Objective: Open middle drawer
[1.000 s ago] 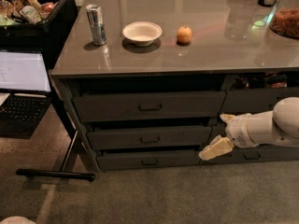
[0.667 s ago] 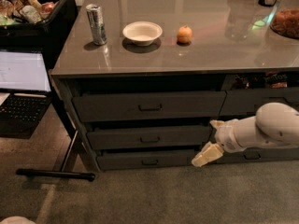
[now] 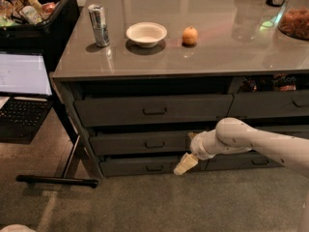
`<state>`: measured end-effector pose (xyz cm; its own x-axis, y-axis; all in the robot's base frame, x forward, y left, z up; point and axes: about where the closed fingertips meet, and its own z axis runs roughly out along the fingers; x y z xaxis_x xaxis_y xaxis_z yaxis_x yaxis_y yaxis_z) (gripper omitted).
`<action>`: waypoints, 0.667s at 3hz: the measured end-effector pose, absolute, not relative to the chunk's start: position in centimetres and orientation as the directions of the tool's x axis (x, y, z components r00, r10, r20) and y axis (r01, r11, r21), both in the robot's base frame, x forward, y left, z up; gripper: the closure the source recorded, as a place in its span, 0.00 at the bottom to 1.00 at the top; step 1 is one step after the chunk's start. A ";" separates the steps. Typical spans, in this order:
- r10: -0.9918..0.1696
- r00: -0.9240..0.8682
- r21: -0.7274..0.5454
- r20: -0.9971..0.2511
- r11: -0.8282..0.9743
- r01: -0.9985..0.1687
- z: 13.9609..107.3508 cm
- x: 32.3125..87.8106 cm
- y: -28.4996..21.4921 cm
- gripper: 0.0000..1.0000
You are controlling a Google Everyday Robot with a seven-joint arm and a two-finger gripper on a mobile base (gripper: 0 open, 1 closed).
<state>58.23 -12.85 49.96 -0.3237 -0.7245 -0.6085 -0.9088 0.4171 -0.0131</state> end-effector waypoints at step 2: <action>-0.731 -0.295 -0.055 -0.615 0.414 -0.909 49.7 59.6 -13.2 0.00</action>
Offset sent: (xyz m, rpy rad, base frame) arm 0.0320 -0.0118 -0.0032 -0.0216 -0.1011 0.0012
